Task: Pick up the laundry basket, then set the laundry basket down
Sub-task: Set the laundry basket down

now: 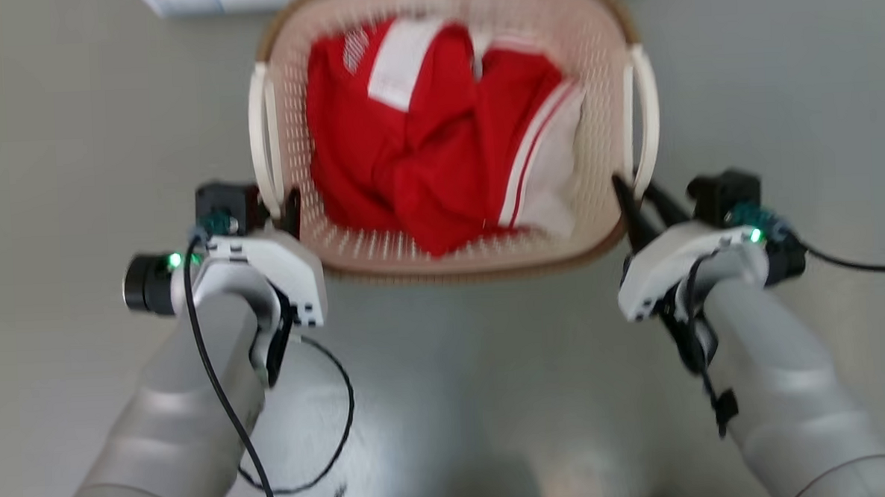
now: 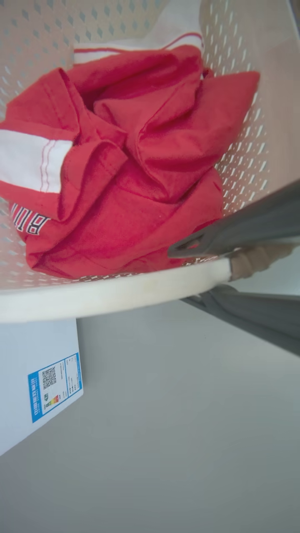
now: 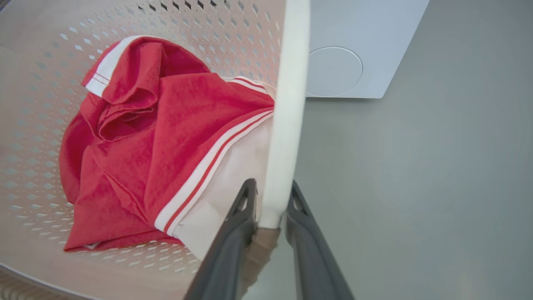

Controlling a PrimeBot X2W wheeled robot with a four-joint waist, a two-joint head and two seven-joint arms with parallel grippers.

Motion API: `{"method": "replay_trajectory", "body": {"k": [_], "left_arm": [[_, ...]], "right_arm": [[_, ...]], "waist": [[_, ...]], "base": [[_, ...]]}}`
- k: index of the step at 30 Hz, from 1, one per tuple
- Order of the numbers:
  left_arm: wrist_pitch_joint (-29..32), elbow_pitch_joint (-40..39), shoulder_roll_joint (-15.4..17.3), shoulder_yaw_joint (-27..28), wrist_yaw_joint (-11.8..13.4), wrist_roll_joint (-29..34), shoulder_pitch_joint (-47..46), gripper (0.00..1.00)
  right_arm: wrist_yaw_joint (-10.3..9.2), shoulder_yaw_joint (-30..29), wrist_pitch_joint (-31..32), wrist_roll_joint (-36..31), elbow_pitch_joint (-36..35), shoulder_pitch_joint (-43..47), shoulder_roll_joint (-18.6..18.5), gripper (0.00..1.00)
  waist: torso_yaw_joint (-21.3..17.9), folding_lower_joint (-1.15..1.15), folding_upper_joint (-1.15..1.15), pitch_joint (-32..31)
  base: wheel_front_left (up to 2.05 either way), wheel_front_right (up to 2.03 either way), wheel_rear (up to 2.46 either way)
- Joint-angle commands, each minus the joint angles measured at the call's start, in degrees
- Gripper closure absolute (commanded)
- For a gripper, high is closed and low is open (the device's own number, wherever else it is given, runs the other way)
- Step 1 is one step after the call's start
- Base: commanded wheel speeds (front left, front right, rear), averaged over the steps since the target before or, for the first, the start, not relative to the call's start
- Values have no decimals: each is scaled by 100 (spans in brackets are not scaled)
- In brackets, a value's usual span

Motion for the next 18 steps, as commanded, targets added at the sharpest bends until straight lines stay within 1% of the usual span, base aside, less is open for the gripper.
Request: {"method": "replay_trajectory", "body": {"k": [1,2,3,5,8,18], "left_arm": [[-35,-101,292,222,123,149,-168,100],[-35,-101,292,222,123,149,-168,100],[-35,-207,287,317,146,256,-275,100],[-35,-308,275,425,170,360,-360,100],[-35,-429,252,598,172,501,-402,100],[-35,-505,253,991,99,911,-443,100]], "right_arm": [[37,-126,-136,-253,-342,-90,-15,100],[37,-126,-136,-253,-342,-90,-15,100],[37,-325,-136,-421,-512,-158,-15,100],[37,-514,-136,-553,-634,-217,-15,100],[37,-699,-136,-684,-756,-247,-15,100],[37,-832,-137,-762,-855,-309,-15,100]], "waist": [[109,0,0,1136],[109,0,0,1136],[139,0,0,1374],[166,0,0,1556],[198,0,0,1712],[180,0,0,1936]], "base": [[0,0,0],[0,0,0],[0,0,0],[0,0,0],[0,0,0],[0,0,0]]}}
